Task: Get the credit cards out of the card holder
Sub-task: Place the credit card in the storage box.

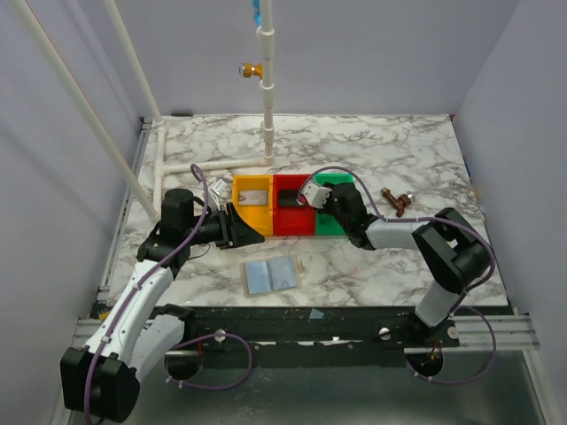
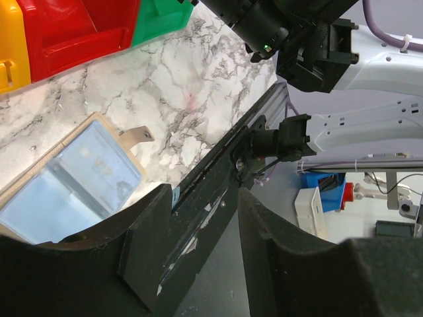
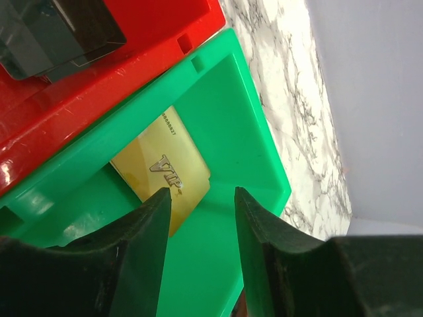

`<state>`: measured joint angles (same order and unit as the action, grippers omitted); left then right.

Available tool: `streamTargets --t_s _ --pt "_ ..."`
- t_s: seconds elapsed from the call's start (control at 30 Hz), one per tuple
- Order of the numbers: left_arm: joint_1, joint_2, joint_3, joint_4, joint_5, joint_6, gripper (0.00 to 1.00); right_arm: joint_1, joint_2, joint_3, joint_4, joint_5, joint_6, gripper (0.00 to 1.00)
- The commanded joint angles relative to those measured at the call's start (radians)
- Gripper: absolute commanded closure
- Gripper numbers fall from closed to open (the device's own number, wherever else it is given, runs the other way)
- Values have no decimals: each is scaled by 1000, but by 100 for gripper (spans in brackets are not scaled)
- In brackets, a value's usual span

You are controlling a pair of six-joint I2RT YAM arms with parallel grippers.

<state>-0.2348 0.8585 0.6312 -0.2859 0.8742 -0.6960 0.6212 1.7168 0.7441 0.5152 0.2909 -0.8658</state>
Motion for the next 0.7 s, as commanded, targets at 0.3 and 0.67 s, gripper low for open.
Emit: streamTargets --t_s 0.3,0.67 --pt "8 -16 -11 25 20 0 54 -14 -57 27 -56 14 98 51" --pt "6 -12 -26 34 6 -8 53 -14 -215 92 -187 52 329 34"
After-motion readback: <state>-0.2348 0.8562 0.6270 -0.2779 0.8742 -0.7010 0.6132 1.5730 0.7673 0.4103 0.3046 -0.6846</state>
